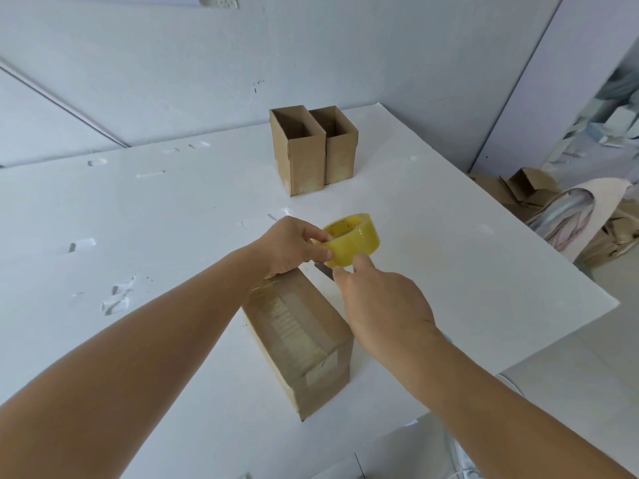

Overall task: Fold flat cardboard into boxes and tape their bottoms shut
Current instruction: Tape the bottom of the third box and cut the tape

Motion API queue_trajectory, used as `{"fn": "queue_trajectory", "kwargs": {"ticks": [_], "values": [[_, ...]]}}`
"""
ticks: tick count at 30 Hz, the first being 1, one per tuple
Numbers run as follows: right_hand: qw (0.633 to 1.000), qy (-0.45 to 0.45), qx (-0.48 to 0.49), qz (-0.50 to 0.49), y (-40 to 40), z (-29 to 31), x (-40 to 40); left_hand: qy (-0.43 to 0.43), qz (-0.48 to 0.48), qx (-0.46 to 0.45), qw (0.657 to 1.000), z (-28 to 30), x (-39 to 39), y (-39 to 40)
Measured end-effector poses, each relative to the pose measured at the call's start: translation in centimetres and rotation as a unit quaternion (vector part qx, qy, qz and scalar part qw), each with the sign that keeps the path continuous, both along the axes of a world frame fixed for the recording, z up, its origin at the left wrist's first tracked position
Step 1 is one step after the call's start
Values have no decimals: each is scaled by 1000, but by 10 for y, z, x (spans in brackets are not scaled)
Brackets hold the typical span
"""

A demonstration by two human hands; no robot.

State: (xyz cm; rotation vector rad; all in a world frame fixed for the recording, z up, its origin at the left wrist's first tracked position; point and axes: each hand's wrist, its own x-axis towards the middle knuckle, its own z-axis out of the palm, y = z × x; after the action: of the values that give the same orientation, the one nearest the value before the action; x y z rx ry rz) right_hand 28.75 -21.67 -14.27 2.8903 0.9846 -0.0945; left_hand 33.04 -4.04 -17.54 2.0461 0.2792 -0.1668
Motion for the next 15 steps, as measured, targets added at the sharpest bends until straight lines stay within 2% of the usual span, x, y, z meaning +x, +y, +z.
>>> {"fn": "queue_trajectory", "kwargs": {"ticks": [4, 6, 9, 15], "values": [[999, -18, -11, 27, -2, 0, 18, -4, 12, 7, 1000, 1, 1, 1], [997, -22, -46, 56, -6, -6, 21, -7, 13, -20, 1000, 4, 1, -2], [994, 45, -86, 50, -23, -37, 25, -38, 22, -89, 995, 7, 0, -5], [993, 115, 11, -37, -38, -98, 40, -35, 39, -85, 995, 6, -2, -2]]}}
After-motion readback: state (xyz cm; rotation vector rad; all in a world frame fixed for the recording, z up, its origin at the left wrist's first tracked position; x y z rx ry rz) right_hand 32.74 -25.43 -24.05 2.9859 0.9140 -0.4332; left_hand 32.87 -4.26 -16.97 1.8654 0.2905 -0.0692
